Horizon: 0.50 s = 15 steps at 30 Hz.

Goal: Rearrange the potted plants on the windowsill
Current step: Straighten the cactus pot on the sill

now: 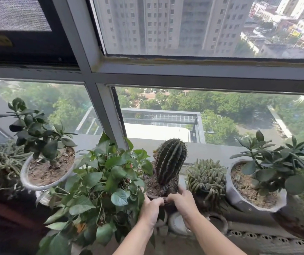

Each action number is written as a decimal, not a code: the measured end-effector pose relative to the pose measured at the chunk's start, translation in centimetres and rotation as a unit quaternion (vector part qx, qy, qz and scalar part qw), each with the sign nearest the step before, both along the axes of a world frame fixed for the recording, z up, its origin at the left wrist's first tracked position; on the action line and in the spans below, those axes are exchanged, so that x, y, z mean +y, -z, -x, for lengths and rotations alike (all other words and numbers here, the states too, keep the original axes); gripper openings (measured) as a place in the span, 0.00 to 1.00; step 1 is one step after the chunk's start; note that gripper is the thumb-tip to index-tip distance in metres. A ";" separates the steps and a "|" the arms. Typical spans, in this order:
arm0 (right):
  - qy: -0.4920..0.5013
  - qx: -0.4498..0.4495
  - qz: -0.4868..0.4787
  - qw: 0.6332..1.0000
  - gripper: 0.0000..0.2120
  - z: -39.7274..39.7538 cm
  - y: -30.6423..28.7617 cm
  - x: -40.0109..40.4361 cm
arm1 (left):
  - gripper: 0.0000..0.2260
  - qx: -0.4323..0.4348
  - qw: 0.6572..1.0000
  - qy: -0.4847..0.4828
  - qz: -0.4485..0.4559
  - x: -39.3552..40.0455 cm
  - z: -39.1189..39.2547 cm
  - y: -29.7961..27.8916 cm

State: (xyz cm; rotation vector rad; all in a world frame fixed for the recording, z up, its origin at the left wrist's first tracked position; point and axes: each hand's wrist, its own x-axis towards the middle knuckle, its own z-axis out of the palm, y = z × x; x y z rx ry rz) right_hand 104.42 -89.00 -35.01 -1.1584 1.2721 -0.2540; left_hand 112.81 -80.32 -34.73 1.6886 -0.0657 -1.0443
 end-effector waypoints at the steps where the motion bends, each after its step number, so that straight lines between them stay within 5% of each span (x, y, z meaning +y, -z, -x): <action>1: -0.003 0.002 0.002 1.000 0.22 0.1 0.0 0.0 | 0.48 -0.002 1.000 0.002 0.000 0.1 0.0 0.0; 15: 0.003 0.013 0.006 1.000 0.17 -0.2 0.1 -0.3 | 0.48 0.014 1.000 0.012 0.007 -0.3 -0.5 0.8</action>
